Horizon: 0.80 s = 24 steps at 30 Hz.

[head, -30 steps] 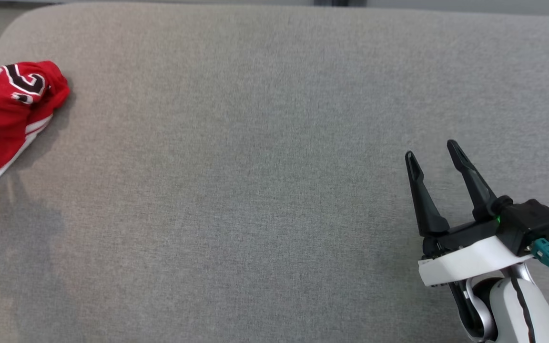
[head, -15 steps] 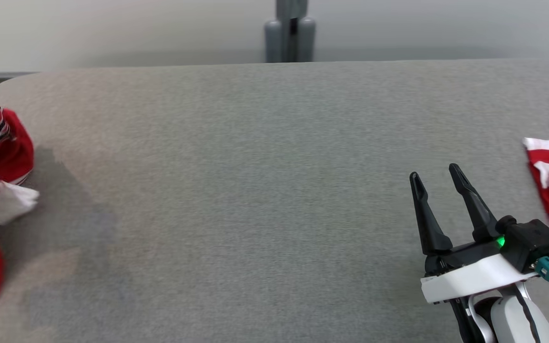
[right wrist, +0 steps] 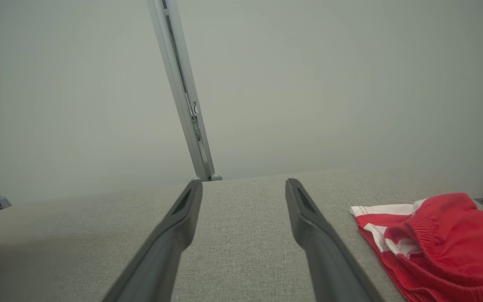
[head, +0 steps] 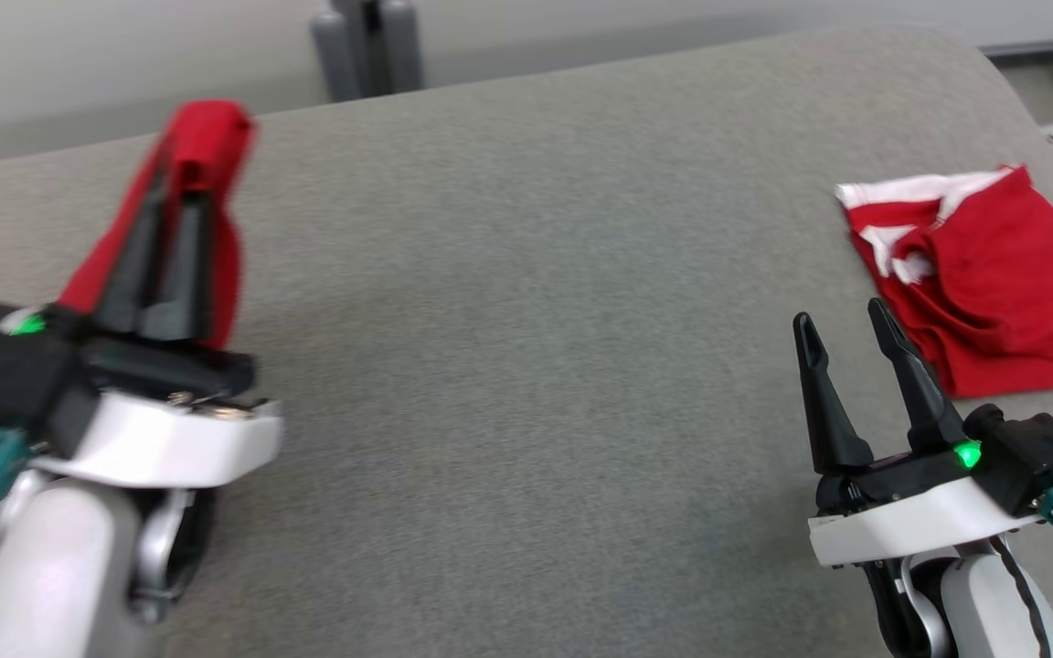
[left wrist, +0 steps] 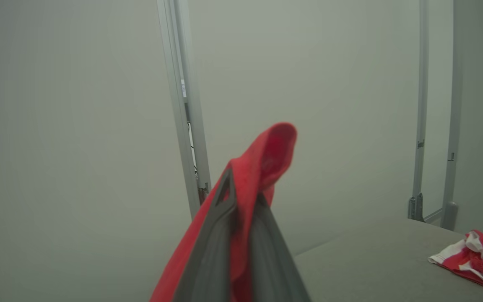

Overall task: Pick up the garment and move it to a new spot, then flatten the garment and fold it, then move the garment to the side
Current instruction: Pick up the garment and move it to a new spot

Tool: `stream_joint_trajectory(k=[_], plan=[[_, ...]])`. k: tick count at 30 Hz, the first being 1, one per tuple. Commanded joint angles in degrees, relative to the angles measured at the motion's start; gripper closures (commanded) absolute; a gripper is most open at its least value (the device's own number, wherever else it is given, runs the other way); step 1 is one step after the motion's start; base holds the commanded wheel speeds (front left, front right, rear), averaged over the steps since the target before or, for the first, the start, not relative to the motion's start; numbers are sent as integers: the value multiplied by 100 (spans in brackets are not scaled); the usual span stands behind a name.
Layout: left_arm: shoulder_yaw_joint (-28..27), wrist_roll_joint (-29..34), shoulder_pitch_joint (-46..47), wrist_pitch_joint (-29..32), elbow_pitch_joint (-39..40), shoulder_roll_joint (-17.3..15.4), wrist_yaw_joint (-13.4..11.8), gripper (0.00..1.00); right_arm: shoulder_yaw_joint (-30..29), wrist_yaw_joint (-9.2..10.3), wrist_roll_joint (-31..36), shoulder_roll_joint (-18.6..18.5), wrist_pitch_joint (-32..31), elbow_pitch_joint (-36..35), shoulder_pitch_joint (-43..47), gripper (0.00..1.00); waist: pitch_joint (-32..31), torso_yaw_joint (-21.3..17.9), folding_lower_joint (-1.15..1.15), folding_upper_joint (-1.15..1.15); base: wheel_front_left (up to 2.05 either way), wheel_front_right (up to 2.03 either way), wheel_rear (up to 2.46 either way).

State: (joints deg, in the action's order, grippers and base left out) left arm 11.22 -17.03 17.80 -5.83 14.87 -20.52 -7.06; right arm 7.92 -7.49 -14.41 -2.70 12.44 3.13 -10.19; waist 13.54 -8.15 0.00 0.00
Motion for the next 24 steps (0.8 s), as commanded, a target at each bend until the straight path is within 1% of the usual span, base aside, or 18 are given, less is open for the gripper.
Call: stream_joint_trajectory(k=[1,5,10,13,14,18,23,24], plan=[[226,22,238,15,-158,139,103,100,32,-2,-93,-34,83,62,-117,0,308,-446,0,0,0,0,0],[688,0,730,-24,-720,483,327,100,93,-2,-257,-32,195,160,-192,0,520,-860,0,0,0,0,0],[1088,118,1340,-8,-1459,760,551,100,192,-2,-477,-30,272,279,-254,0,816,-1342,0,0,0,0,0],[1298,169,1601,47,-1856,899,649,100,239,-2,-603,-30,286,349,-278,0,976,-1560,0,0,0,0,0],[1298,169,1601,47,-1856,899,649,100,239,-2,-603,-30,286,349,-278,0,976,-1560,0,0,0,0,0],[1515,189,1841,108,-2477,1049,778,100,235,-2,-754,-29,290,246,-299,0,1151,-1741,0,0,0,0,0],[1707,82,2023,78,-3237,1260,962,100,255,-2,-825,-30,291,212,-316,0,1227,-1790,0,0,0,0,0],[1782,84,2037,122,-3372,1294,1009,64,235,-2,-819,-31,291,219,-323,0,1216,-1771,0,0,0,0,0]])
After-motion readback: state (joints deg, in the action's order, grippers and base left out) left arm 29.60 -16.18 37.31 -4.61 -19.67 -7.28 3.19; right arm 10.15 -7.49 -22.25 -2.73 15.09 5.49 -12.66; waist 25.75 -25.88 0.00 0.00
